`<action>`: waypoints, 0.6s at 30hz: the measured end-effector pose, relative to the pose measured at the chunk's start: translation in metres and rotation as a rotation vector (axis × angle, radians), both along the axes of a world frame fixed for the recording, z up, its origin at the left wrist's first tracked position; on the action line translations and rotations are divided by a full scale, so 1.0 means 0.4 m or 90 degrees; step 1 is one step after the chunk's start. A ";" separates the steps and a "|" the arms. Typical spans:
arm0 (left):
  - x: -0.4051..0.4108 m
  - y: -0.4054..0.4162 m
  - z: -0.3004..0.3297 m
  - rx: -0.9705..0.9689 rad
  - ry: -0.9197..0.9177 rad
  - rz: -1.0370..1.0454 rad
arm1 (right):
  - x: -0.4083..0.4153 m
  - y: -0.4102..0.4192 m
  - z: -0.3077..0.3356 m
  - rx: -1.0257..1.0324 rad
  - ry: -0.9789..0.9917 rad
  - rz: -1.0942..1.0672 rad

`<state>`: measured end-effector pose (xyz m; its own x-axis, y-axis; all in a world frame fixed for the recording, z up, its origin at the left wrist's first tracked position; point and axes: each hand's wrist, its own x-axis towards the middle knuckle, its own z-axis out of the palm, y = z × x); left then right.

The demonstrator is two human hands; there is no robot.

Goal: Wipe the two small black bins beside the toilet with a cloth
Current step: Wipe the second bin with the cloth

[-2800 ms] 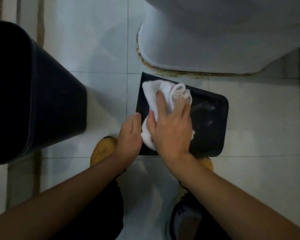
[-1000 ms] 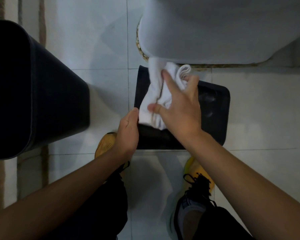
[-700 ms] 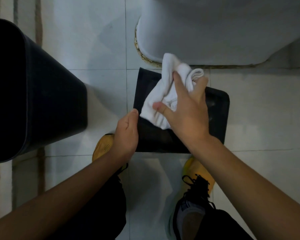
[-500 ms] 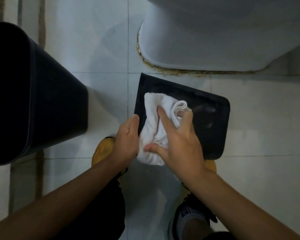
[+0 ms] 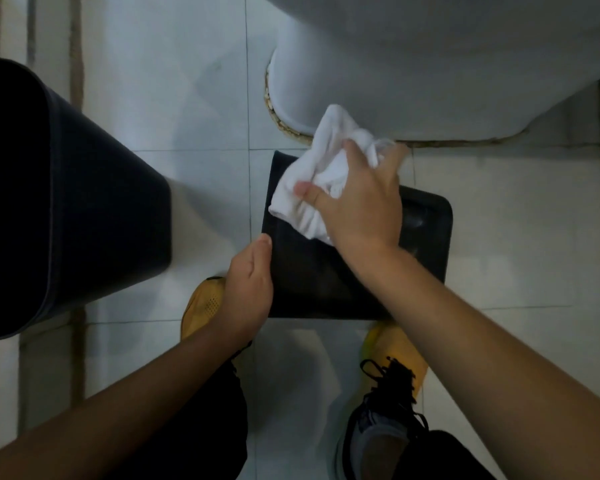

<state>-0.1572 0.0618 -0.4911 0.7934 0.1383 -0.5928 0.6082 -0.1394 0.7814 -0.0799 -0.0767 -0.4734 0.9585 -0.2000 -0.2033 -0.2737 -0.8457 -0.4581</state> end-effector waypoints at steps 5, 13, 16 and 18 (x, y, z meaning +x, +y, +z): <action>0.007 0.003 0.001 0.025 -0.035 -0.025 | -0.205 -0.009 0.007 -0.009 -0.021 0.098; 0.004 -0.005 0.011 -0.051 0.043 0.058 | -0.098 0.023 0.002 0.004 0.004 0.064; 0.008 -0.006 0.000 -0.070 0.048 0.089 | -0.017 0.036 -0.005 0.033 0.006 0.022; 0.007 -0.006 0.000 -0.070 0.041 0.096 | 0.014 0.035 -0.006 0.043 0.007 -0.004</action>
<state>-0.1543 0.0593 -0.4912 0.7288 0.1839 -0.6595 0.6646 0.0413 0.7460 -0.0742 -0.0627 -0.4757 0.9549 -0.1908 -0.2275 -0.2839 -0.8112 -0.5112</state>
